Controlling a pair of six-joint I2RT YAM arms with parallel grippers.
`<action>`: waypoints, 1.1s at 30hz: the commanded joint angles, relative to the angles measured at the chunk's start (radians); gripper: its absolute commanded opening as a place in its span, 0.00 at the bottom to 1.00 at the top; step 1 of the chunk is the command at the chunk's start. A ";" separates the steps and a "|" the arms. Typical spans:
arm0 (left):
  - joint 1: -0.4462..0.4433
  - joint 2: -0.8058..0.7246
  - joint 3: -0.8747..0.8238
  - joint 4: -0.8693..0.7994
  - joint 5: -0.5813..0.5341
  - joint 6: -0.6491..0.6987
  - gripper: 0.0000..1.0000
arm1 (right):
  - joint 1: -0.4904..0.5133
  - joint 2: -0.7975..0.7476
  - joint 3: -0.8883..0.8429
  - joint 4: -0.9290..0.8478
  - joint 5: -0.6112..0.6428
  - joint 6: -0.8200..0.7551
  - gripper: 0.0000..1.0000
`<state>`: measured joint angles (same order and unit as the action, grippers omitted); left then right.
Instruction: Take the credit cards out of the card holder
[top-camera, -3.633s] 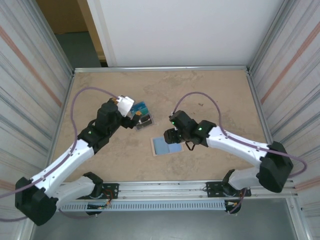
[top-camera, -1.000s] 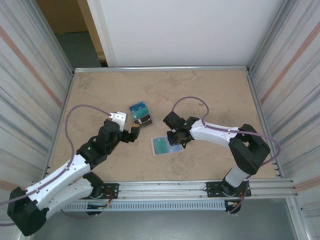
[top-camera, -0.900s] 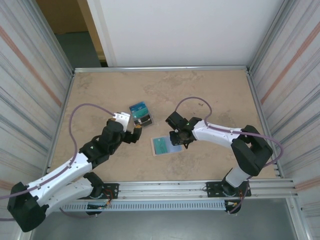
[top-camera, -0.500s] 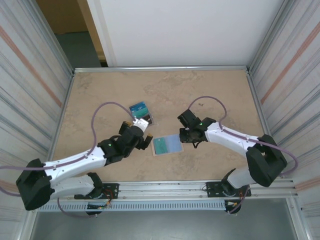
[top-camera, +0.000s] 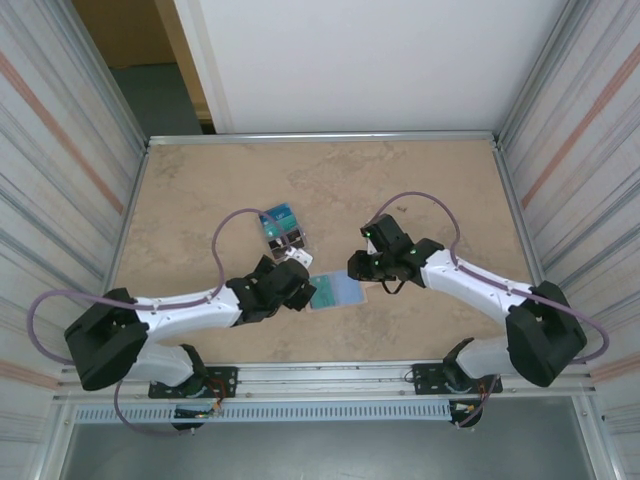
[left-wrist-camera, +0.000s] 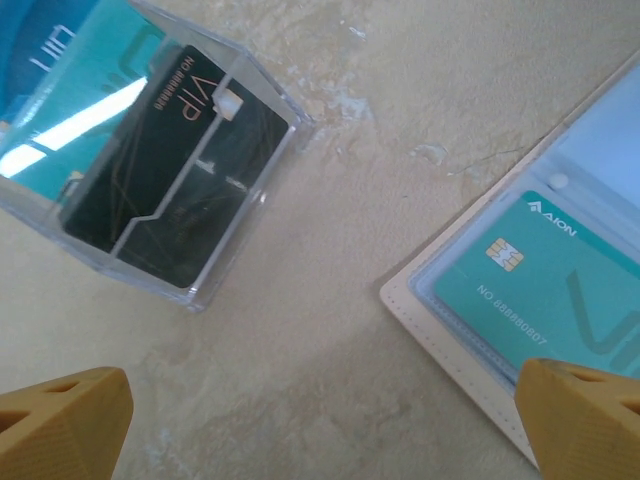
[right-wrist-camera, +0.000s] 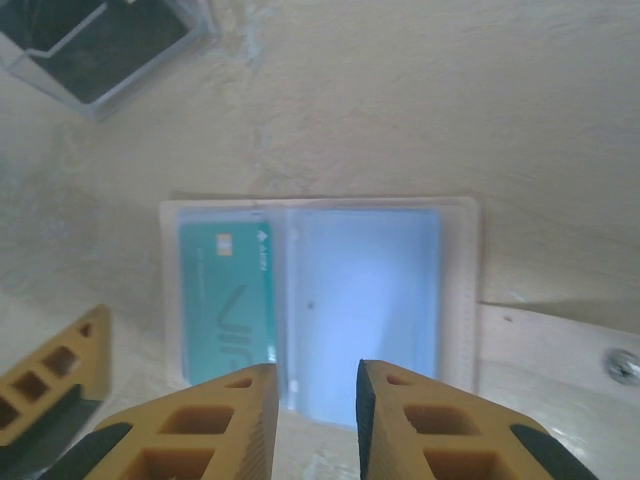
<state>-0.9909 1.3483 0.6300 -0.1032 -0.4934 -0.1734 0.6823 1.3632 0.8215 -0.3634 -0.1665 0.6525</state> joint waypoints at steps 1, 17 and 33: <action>-0.003 0.043 0.008 0.054 0.008 -0.034 0.99 | 0.014 0.073 0.020 0.048 -0.084 0.028 0.27; 0.014 0.179 0.049 0.018 0.001 -0.066 0.99 | 0.077 0.323 0.153 0.037 -0.146 0.030 0.16; 0.013 0.189 0.049 -0.025 0.007 -0.075 0.99 | 0.026 0.316 0.056 0.153 -0.251 0.092 0.18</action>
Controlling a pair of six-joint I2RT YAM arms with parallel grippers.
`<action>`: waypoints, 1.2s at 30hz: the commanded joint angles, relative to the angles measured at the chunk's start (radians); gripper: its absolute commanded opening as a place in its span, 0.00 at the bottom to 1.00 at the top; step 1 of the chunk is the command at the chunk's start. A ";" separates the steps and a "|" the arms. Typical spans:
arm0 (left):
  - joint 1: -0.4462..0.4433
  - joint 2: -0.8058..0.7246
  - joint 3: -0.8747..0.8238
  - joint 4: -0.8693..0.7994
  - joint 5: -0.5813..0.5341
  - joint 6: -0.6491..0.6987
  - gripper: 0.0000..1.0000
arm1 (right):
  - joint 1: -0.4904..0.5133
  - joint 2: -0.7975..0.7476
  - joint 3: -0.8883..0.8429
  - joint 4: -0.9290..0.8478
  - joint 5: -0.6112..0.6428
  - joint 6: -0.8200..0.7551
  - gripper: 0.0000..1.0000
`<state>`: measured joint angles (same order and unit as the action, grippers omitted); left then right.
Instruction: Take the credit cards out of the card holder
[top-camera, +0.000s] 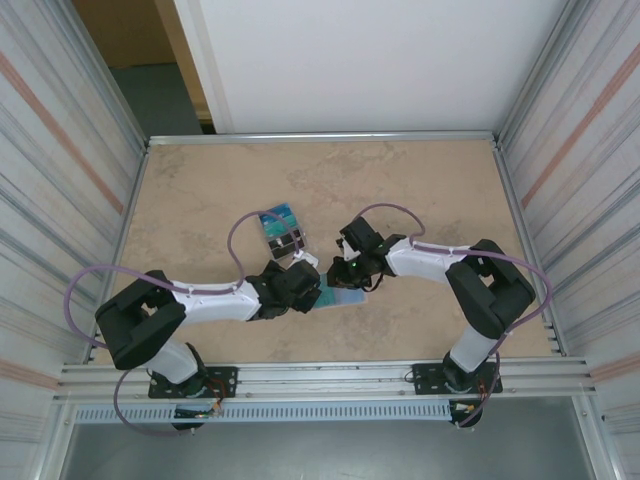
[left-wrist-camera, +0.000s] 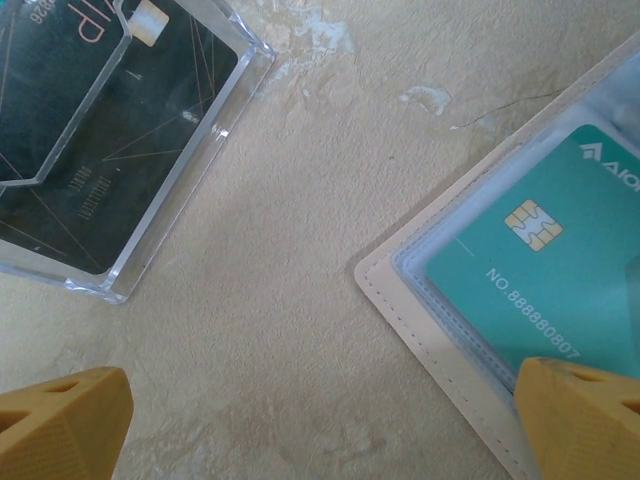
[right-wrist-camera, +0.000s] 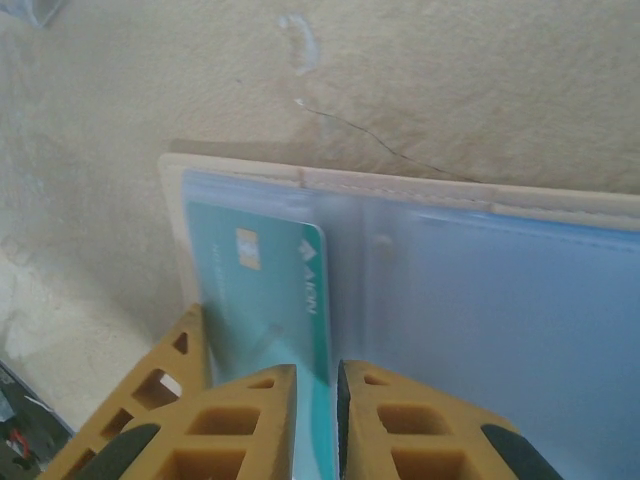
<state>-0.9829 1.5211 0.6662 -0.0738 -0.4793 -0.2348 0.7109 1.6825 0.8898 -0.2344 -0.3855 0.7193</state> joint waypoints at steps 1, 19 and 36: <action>0.006 0.018 0.012 -0.055 -0.007 -0.015 0.99 | -0.003 -0.002 -0.014 0.025 -0.033 0.026 0.18; 0.006 0.025 0.017 -0.068 -0.004 -0.019 0.99 | -0.019 -0.003 -0.044 0.059 -0.051 0.029 0.15; 0.006 0.027 0.022 -0.066 -0.003 -0.019 0.99 | -0.025 0.006 -0.068 0.097 -0.076 0.037 0.12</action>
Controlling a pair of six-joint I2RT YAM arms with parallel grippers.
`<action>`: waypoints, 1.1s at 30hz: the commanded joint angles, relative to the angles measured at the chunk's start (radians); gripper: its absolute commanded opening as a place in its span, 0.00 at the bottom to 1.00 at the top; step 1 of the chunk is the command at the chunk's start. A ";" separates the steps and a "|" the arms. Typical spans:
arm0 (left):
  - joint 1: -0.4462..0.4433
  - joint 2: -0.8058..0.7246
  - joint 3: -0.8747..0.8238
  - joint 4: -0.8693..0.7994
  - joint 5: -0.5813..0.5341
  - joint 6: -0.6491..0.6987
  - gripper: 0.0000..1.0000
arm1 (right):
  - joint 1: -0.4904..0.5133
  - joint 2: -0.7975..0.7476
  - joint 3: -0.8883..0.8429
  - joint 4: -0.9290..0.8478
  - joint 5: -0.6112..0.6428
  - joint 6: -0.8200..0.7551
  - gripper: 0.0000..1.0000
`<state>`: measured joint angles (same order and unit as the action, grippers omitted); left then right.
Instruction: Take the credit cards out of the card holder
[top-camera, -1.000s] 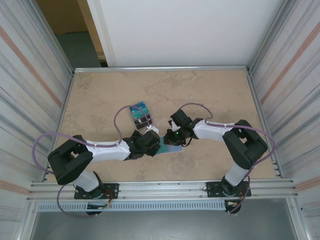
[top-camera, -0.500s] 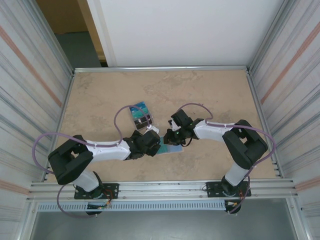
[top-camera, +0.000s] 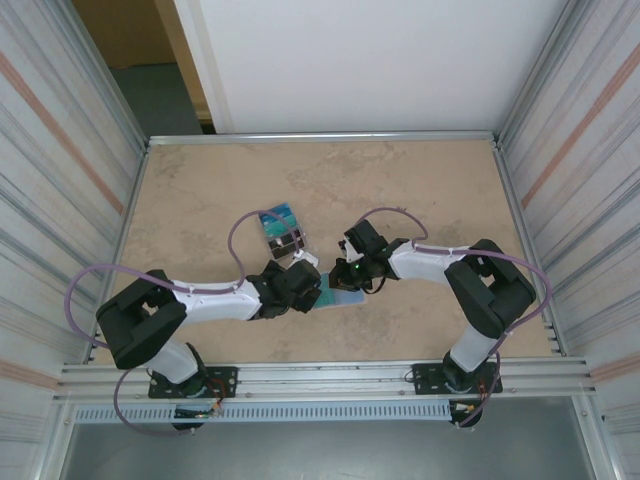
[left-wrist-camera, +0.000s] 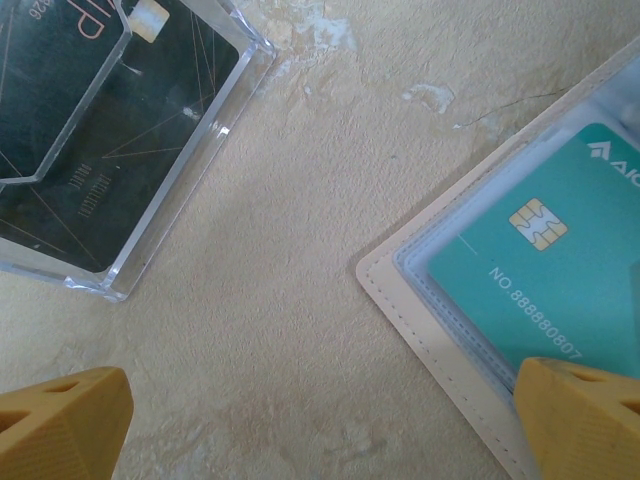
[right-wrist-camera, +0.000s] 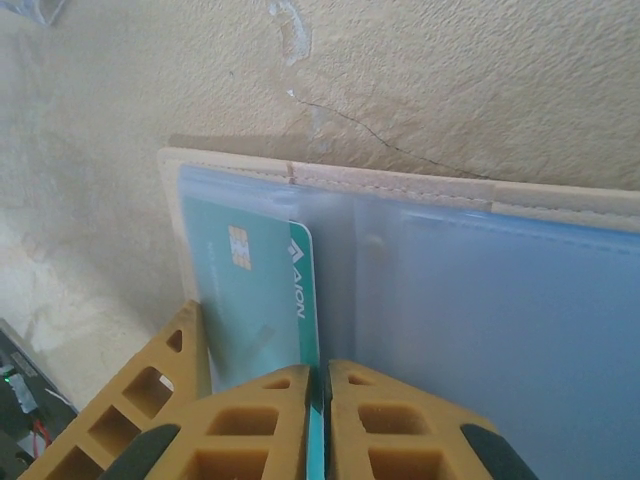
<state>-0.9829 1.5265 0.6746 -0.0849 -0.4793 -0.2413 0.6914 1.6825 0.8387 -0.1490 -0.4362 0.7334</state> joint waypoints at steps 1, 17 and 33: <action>0.005 0.021 0.014 -0.056 -0.003 -0.012 0.99 | -0.006 0.008 -0.018 0.013 -0.025 0.022 0.12; 0.004 0.029 0.010 -0.048 -0.005 -0.019 0.99 | -0.019 0.011 -0.066 0.095 -0.082 0.053 0.10; -0.014 0.032 0.022 -0.056 -0.003 -0.026 0.99 | -0.039 0.028 -0.107 0.248 -0.187 0.098 0.11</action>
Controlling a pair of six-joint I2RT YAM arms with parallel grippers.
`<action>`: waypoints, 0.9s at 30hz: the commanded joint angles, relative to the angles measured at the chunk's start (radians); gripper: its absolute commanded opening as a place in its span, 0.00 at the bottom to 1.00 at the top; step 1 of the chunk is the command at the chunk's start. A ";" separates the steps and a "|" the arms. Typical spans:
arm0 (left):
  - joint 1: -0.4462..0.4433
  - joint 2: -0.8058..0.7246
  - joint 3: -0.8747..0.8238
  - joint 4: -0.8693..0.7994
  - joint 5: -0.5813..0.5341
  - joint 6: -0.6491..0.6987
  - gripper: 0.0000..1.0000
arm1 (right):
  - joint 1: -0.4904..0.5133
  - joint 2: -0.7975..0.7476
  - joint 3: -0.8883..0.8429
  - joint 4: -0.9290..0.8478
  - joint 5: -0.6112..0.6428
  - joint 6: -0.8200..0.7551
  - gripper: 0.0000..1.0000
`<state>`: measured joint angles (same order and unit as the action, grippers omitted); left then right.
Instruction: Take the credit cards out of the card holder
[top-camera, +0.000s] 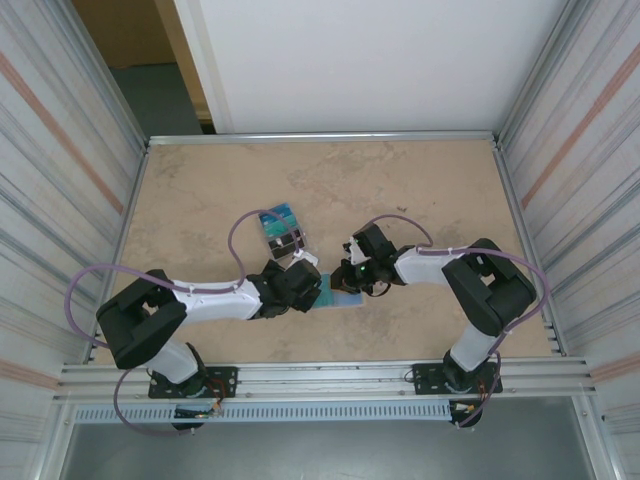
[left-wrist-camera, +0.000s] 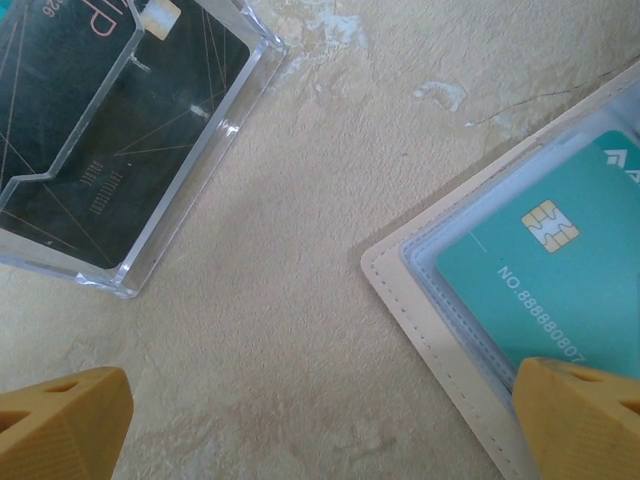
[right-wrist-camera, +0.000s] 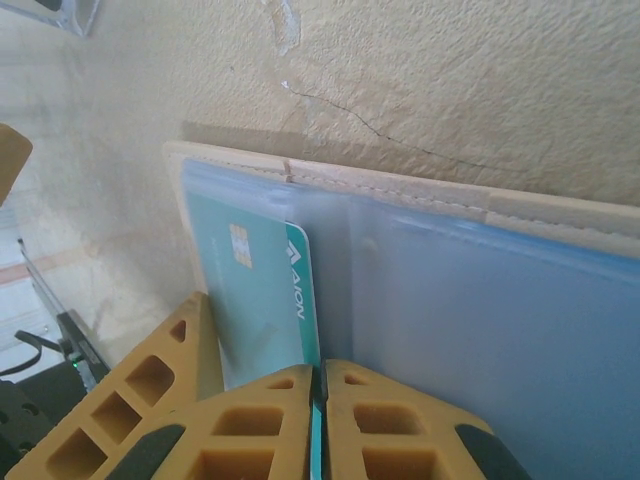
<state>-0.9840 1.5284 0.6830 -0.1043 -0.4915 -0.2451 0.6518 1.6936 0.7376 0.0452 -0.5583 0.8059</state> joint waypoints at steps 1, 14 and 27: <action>-0.016 0.032 0.015 -0.035 0.010 -0.022 0.99 | 0.001 0.019 -0.006 0.060 -0.069 0.029 0.11; -0.029 0.036 0.030 -0.035 0.010 -0.022 0.99 | -0.005 0.039 -0.023 0.151 -0.116 0.062 0.12; -0.030 0.029 0.031 -0.045 0.000 -0.022 0.99 | -0.011 0.041 -0.023 0.145 -0.120 0.057 0.00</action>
<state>-0.9955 1.5379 0.7013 -0.1459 -0.5289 -0.2451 0.6292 1.7283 0.7197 0.1589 -0.6266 0.8597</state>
